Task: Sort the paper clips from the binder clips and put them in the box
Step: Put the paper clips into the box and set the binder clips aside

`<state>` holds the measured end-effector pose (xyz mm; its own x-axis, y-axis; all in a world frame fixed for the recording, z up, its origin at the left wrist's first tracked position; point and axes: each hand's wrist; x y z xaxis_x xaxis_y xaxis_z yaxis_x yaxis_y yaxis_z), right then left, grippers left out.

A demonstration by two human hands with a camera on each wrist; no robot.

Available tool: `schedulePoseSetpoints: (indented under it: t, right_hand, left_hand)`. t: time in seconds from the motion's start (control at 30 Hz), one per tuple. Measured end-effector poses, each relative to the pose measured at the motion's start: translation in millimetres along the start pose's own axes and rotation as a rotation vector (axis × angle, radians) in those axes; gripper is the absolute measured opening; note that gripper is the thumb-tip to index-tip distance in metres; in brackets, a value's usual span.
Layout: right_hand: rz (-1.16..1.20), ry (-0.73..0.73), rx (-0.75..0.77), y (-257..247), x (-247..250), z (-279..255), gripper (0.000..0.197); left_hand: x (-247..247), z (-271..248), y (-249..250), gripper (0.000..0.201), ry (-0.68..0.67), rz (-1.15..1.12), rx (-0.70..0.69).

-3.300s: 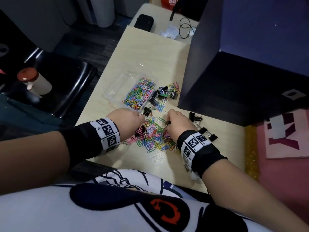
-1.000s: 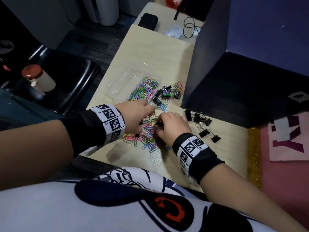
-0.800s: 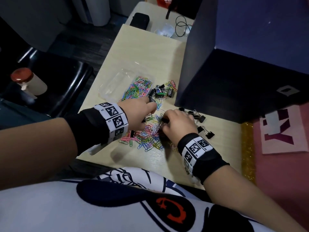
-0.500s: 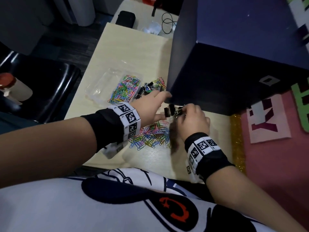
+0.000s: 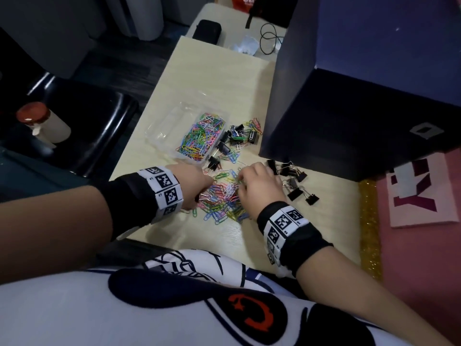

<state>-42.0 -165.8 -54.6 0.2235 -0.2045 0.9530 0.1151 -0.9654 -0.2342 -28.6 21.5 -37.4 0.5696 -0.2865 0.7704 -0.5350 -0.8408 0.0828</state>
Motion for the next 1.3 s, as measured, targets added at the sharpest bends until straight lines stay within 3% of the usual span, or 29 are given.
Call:
schedulePoseSetpoints:
  t: [0.33,0.5,0.7,0.77,0.87,1.0,1.1,1.2,1.3]
  right_hand:
    - [0.023,-0.064,0.004,-2.6,2.4,8.6,0.019]
    - [0.136,-0.106,0.122,0.7,6.5,2.9,0.026]
    - [0.043,-0.081,0.135,6.0,13.0,-0.7,0.028]
    - [0.062,-0.018,0.079,14.2,15.4,-2.6,0.029]
    - [0.093,0.086,-0.123,32.6,20.2,-3.6,0.034]
    - [0.083,0.039,-0.428,50.3,27.0,5.6,0.04]
    - [0.051,0.089,-0.554,49.0,27.6,7.8,0.034]
    - [0.051,0.16,-0.403,36.6,26.4,8.4,0.034]
    - [-0.01,-0.029,-0.127,14.0,20.3,15.0,0.029]
  left_hand:
    - [-2.8,-6.1,-5.1,0.021,0.136,-0.129,0.047]
    - [16.5,-5.3,0.5,0.023,0.274,-0.216,-0.03]
    - [37.7,5.3,21.4,0.023,0.437,-0.266,-0.114]
    - [37.8,9.8,22.6,0.026,0.443,-0.283,-0.098]
    - [31.8,15.7,18.9,0.038,0.394,-0.297,-0.011]
    - [16.7,15.6,19.7,0.045,0.328,-0.237,0.085]
    - [9.3,15.6,23.9,0.048,0.289,-0.203,0.069]
    - [8.0,14.7,25.4,0.057,0.24,-0.221,0.051]
    - [6.9,13.4,23.3,0.065,0.241,-0.242,0.04]
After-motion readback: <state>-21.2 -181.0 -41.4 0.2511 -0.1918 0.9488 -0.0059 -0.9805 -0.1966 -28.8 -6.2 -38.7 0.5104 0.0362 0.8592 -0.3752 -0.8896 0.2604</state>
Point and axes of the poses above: each hand's wrist, its own z-axis towards the middle knuckle, its own x-axis out of the back of the hand, y = z × x, and after that the axes turned 8 degrees about -x, right-handed
